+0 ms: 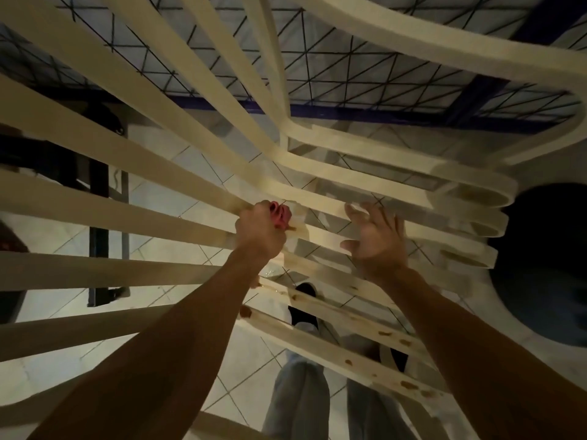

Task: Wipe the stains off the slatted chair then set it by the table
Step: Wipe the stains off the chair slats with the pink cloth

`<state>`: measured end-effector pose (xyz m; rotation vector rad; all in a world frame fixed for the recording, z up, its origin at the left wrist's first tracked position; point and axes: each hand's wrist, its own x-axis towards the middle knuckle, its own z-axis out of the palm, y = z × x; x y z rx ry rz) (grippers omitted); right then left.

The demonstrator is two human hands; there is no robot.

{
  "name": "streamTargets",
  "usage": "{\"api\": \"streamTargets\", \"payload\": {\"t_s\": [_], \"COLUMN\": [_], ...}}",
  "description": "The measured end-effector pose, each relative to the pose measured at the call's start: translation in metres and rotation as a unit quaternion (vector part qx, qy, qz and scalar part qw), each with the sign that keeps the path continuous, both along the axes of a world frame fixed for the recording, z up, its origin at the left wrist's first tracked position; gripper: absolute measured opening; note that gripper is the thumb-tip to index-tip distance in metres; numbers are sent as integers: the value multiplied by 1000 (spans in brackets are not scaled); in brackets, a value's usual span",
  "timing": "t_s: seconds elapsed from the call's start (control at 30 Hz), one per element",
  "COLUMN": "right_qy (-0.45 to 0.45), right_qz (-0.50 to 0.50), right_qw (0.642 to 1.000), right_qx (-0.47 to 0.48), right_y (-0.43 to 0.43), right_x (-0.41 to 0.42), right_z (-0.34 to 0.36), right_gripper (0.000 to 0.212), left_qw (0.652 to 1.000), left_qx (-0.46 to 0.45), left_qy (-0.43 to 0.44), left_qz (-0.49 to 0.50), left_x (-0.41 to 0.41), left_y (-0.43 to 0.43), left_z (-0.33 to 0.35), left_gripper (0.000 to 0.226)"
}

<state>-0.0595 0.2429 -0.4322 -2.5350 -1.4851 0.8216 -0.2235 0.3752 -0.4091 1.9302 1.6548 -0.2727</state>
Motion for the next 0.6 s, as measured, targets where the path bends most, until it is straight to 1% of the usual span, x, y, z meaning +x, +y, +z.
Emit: {"api": "streamTargets", "payload": {"t_s": [0.07, 0.13, 0.2, 0.27, 0.37, 0.4, 0.47, 0.53, 0.6], "right_qy": [-1, 8, 19, 33, 24, 6, -14, -12, -15], "right_qz": [-1, -2, 6, 13, 2, -4, -22, -30, -18], "right_qw": [1000, 1000, 1000, 999, 1000, 1000, 999, 999, 999], "right_qx": [3, 12, 14, 11, 1, -10, -28, -38, -41], "right_y": [-1, -1, -2, -5, -14, -18, -28, -37, -42], "right_x": [0, 1, 3, 8, 15, 17, 20, 24, 28], "right_z": [0, 1, 2, 4, 4, 4, 5, 6, 7], "right_gripper": [71, 71, 71, 72, 74, 75, 78, 81, 82], "left_qw": [999, 996, 993, 990, 989, 990, 994, 997, 997], "left_qx": [-22, -30, 1, 37, 79, 82, 65, 43, 28], "left_qy": [-28, -46, -34, 6, 40, 41, 41, 24, -21], "left_qz": [-21, -66, -111, -134, -118, -108, -76, -56, -71], "left_x": [3, 4, 0, -4, -5, -3, 3, 8, 19], "left_y": [-5, -6, 1, 12, 19, 17, 8, -4, -20], "left_z": [-3, -3, -3, -2, 2, 1, 1, 1, 3], "left_gripper": [18, 15, 18, 26, 19, 18, 23, 28, 27]}}
